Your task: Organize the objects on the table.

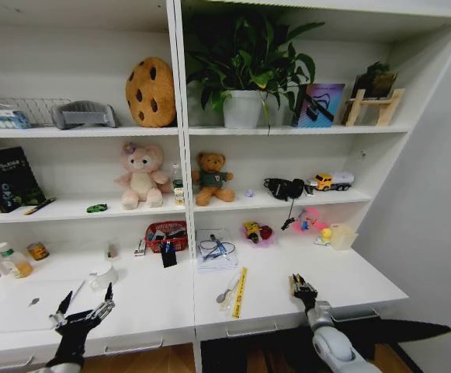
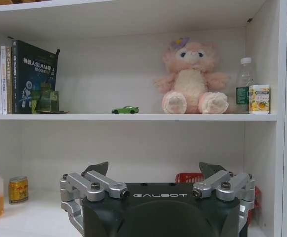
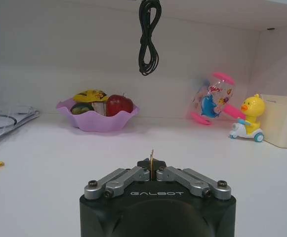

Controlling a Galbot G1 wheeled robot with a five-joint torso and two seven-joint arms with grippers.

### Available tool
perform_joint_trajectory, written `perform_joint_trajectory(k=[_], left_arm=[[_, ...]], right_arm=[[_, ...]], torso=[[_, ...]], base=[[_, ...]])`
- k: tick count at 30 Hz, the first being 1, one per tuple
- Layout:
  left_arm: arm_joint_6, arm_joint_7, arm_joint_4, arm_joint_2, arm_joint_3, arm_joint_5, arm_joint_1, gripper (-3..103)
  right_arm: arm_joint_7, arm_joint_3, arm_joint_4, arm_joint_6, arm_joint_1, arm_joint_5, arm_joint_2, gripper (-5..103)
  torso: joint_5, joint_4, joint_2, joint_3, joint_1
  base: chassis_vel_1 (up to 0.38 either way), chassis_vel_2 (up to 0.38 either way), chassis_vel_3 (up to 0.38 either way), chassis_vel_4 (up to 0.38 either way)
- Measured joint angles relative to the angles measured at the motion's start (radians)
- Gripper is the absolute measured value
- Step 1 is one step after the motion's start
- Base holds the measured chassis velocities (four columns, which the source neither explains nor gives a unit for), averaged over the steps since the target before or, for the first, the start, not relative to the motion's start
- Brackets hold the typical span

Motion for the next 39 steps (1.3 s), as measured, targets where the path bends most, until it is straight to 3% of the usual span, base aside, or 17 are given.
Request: perform_joint_trajectory(k=[15,26,33,39], left_arm=[[-0.001,0.000,-0.005,-0.003,-0.001,-0.002,0.000,100],[0.000,0.000,-0.008,-0.008,0.002,-0.006,0.000,100],[0.000,0.000,-0.008,-0.010,0.005,-0.002,0.000,100],[0.002,0.000,-0.009,-0.008,0.012,0.006,0.001,100]], right_arm=[[0.006,0.008,0.020,0.003,0.006,0.001,0.004,0],[0.040,0.005,0.205,-0.043,0.026,0.063,-0.029,0],[0.064,-0.015,0.255,-0.087,0.089,0.104,-0.048,0],[0.064,-0.066,0.166,-0.093,0.212,0.131,-0.054,0]], torso=[[0.0001,0.0000,0.000,0.000,0.000],[0.0000,0.0000,0.000,0.000,0.000],[0.0001,-0.0001,0.000,0.000,0.000],[0.0000,-0.0001,0.000,0.000,0.000]], base=[[0.000,0.000,0.000,0.000],[0.000,0.000,0.000,0.000],[0.000,0.000,0.000,0.000],[0.000,0.000,0.000,0.000]])
